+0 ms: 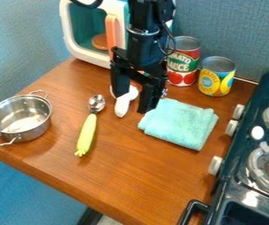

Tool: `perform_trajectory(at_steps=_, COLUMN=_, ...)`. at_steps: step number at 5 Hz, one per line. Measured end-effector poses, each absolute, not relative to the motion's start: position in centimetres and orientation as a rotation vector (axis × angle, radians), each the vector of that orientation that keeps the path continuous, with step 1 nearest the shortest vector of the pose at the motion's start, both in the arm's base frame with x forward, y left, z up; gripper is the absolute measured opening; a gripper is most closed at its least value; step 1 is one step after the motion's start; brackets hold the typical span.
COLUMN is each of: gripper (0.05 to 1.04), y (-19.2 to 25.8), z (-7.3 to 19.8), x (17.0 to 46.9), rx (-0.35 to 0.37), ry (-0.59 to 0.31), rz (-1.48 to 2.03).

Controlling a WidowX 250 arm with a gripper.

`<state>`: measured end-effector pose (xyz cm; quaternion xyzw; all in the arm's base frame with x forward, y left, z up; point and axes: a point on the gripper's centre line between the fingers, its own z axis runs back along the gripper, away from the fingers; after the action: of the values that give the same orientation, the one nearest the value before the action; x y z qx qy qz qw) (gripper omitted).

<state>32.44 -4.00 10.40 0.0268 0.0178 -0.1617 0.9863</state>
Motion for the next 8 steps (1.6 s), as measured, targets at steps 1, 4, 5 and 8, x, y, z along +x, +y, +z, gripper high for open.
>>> perform_trajectory(at_steps=1, gripper=1.0, y=-4.0, z=9.5, x=32.2, rx=0.052, ry=0.062, rz=-0.325)
perform_trajectory(at_steps=4, gripper=1.0, y=0.9, z=7.9, x=27.9, rx=0.049, ry=0.093, rz=-0.107)
perform_trajectory(at_steps=5, gripper=1.0, y=2.0, z=5.7, x=27.8, rx=0.025, ry=0.151, rz=-0.037)
perform_trajectory(at_steps=8, gripper=1.001, y=3.6, z=2.6, x=28.4, rx=0.003, ry=0.117, rz=0.065)
